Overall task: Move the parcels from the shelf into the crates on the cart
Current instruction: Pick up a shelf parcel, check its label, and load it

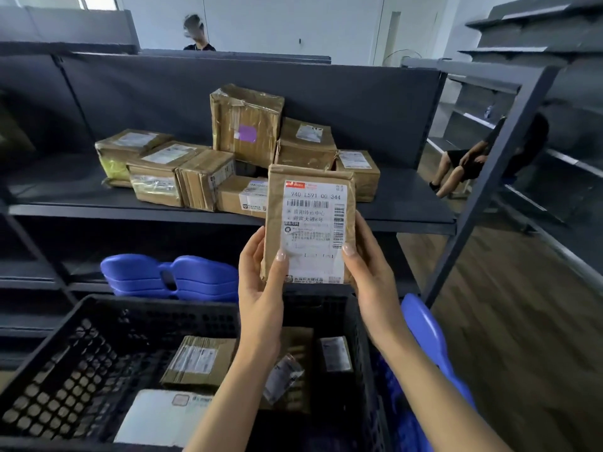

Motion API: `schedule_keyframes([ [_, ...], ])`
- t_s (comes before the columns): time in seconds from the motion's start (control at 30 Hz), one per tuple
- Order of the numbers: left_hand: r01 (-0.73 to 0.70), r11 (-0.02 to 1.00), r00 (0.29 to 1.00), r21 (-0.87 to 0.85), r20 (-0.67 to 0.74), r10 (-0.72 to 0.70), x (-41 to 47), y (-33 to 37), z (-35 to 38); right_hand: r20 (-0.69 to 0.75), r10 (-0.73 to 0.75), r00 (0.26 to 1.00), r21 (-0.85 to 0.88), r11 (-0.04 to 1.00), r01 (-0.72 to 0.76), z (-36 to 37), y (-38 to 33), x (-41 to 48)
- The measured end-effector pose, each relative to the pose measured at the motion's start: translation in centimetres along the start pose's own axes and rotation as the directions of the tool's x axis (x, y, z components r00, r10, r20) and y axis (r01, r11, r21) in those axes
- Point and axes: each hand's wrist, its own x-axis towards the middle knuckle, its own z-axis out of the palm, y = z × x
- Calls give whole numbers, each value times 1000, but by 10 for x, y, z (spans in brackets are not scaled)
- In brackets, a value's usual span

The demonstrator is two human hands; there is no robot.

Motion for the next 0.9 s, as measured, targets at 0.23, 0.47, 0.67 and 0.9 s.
schedule_keyframes([
  [0.23, 38, 999, 999, 37, 10, -38, -13, -5, -12, -71, 17, 997, -39, 999, -19, -3, -4, -15],
  [0.47, 278, 918, 953, 282, 39, -300, -22, -46, -36, -162, 302, 940, -242, 911, -334, -19, 42, -44],
  [0.67, 399, 781, 891, 481, -3, -453, -38, -98, -48, -259, 463, 848, -352, 772, -529, -32, 86, -76],
  [0.9, 435, 589, 855, 681, -105, -508, -59, -153, -54, -389, 493, 778, -468, 622, -628, -40, 128, -110],
])
